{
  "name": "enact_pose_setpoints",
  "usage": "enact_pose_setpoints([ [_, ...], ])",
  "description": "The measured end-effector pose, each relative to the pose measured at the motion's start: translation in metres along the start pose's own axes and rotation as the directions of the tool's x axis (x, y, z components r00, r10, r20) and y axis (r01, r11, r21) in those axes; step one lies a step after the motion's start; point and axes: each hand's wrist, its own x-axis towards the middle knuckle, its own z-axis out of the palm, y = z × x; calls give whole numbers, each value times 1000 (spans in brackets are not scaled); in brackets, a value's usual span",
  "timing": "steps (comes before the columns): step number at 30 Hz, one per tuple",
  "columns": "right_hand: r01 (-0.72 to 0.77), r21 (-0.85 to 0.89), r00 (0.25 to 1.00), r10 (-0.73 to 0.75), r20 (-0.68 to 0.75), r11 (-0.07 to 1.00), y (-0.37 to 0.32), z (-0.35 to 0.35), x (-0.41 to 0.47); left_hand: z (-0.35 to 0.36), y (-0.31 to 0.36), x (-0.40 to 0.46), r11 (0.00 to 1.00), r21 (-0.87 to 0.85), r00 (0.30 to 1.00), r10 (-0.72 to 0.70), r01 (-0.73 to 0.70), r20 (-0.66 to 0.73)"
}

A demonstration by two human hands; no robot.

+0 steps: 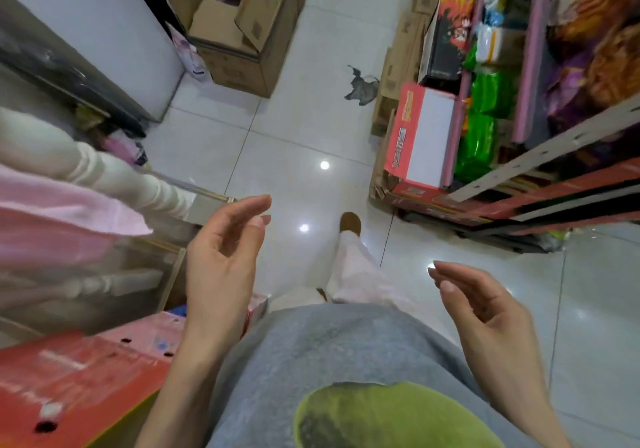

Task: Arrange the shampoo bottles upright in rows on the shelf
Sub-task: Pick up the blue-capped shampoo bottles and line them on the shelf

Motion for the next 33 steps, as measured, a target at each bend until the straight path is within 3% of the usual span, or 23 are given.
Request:
enact_pose_setpoints([
  [18,137,10,979,-137,149,991,-152,20,293,95,58,214,999,11,994,-50,52,-92],
  [33,168,4,984,-168,59,986,-279,125,480,87,110,475,1000,4,1000,-14,14,3],
])
